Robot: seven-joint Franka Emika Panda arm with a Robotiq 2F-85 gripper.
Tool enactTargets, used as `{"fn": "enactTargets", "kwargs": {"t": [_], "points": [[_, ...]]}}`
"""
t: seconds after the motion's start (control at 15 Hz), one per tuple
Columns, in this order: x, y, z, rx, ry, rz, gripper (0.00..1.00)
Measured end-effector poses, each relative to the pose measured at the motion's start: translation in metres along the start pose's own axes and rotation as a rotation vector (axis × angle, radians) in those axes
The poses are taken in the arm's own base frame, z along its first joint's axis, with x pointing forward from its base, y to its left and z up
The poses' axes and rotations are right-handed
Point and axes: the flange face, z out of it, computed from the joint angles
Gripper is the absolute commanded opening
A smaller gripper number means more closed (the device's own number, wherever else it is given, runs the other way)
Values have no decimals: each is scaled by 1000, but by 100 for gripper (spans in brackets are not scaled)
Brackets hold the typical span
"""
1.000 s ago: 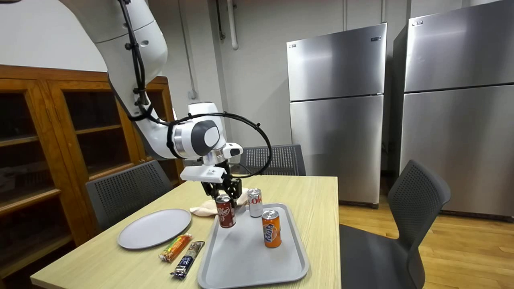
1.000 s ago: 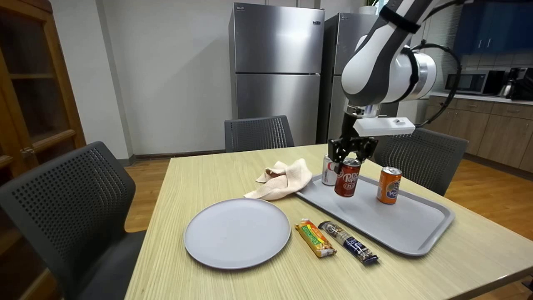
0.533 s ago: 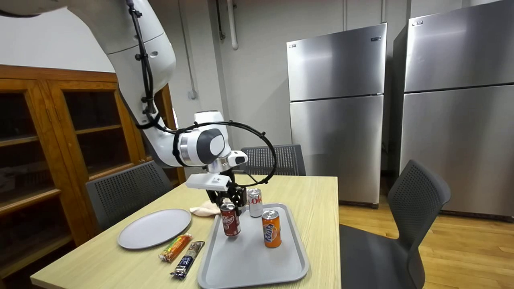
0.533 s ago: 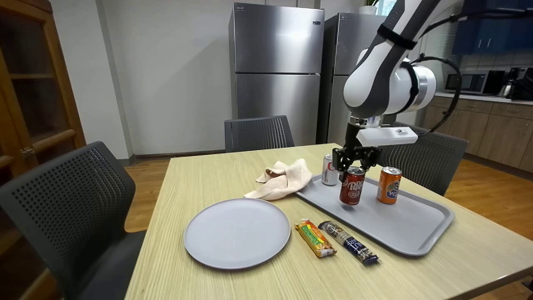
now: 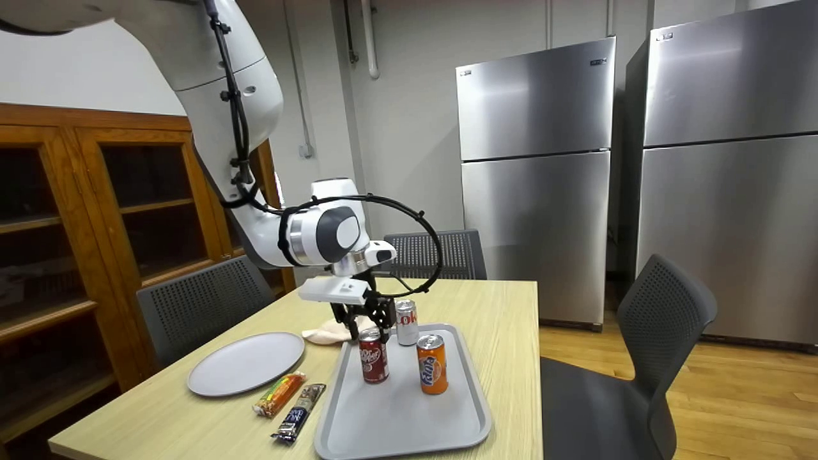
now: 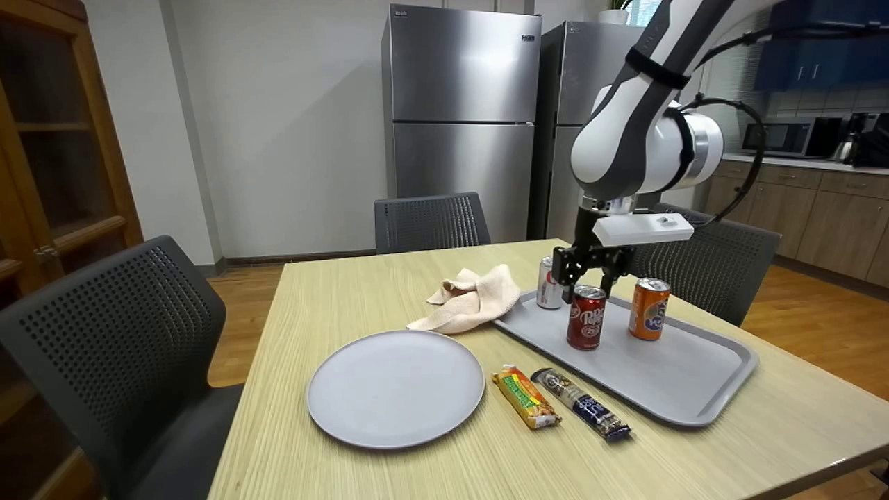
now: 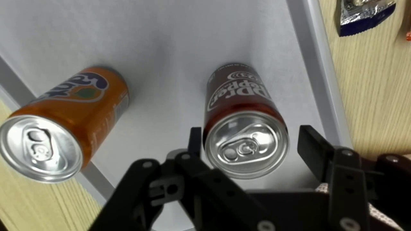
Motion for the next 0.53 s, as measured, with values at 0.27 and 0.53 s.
{"fn": "enactTargets", "kwargs": {"t": [0.27,0.53], "points": [[10,0,-12,1,34,0,100],[20,-5,-36,5,90,-6,100]]}}
